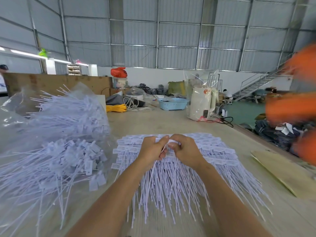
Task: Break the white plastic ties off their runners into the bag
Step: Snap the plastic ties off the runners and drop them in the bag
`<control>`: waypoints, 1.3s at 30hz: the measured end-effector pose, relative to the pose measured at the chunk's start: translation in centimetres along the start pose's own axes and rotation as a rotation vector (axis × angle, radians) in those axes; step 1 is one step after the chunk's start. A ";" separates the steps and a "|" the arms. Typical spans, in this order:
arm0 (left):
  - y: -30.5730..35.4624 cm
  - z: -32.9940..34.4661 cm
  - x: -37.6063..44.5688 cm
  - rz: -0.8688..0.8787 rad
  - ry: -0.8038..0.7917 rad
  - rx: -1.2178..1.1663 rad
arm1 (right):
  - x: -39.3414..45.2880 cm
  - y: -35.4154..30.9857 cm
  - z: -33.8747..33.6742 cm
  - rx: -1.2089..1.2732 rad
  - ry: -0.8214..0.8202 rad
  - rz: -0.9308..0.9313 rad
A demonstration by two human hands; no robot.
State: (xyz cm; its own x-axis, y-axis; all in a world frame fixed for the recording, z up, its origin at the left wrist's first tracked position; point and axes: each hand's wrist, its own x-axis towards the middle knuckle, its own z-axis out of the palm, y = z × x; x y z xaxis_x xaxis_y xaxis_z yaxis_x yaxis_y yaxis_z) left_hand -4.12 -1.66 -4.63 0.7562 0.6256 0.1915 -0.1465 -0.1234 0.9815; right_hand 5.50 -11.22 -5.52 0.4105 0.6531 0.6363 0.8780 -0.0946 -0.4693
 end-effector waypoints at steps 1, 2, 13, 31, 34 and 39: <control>0.2 0.1 -0.1 -0.048 0.005 -0.042 | 0.0 0.0 0.0 -0.035 0.008 -0.056; 0.5 0.1 -0.1 -0.097 0.010 -0.076 | 0.0 0.0 -0.1 -0.060 0.017 -0.106; 1.3 -0.7 0.6 -0.164 -0.072 -0.575 | 0.2 1.4 -4.0 0.861 0.549 0.500; 0.1 1.9 -1.2 -0.027 -0.302 0.142 | 0.0 -1.7 -0.8 0.743 0.262 0.355; 0.7 2.2 -1.5 -0.089 -0.300 0.037 | 0.1 -1.9 -1.2 0.720 0.316 0.331; 1.2 2.5 -2.3 0.003 -0.332 0.073 | 0.4 -1.9 -1.3 0.720 0.384 0.318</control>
State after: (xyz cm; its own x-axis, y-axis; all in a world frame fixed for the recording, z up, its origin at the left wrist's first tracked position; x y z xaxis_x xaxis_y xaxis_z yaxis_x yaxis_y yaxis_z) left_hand -4.43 -5.16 -3.87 0.9240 0.3416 0.1718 -0.1123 -0.1869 0.9759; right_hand 4.30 -11.76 -3.58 0.7780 0.3657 0.5109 0.3920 0.3530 -0.8495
